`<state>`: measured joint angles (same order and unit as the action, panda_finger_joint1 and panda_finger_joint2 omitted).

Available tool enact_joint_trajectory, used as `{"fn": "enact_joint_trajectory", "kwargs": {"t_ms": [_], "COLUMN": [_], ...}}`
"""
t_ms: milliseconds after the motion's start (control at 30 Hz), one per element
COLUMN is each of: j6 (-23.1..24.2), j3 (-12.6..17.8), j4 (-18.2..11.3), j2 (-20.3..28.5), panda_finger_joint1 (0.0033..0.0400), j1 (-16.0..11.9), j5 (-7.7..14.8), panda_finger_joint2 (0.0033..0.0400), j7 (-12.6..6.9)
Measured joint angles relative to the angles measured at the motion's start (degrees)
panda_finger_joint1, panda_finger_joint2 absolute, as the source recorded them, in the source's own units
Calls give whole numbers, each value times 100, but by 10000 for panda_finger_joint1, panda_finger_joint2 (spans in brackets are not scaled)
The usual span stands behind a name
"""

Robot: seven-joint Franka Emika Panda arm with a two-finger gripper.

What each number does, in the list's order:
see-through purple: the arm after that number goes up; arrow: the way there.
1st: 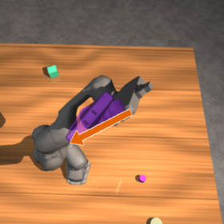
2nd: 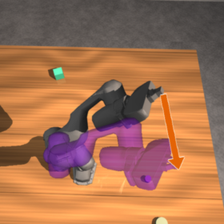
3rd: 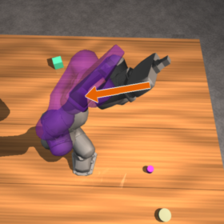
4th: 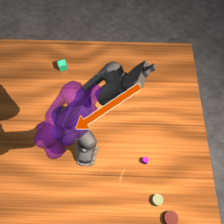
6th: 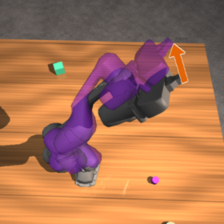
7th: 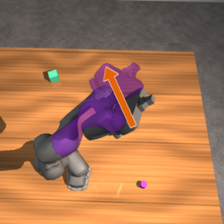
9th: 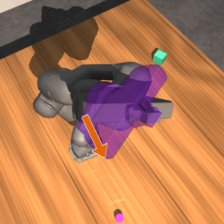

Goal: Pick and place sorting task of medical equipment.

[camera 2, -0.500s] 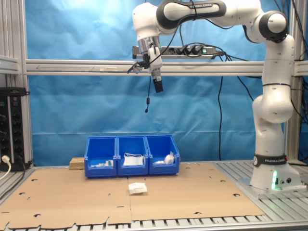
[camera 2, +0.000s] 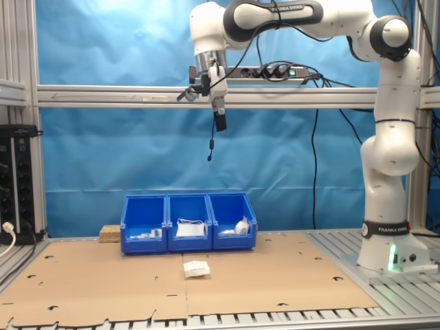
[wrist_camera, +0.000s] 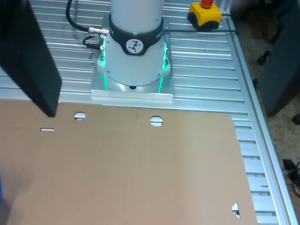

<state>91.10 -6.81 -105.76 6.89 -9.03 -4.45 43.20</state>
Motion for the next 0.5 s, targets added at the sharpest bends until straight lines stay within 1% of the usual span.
{"fn": "enact_joint_trajectory", "kwargs": {"t_ms": [500], "j6": [178], "j3": [4], "j4": [0], "j2": [-1], "panda_finger_joint1": [400], "j1": [0], "j5": [0], "panda_finger_joint2": [400], "j7": [0]}}
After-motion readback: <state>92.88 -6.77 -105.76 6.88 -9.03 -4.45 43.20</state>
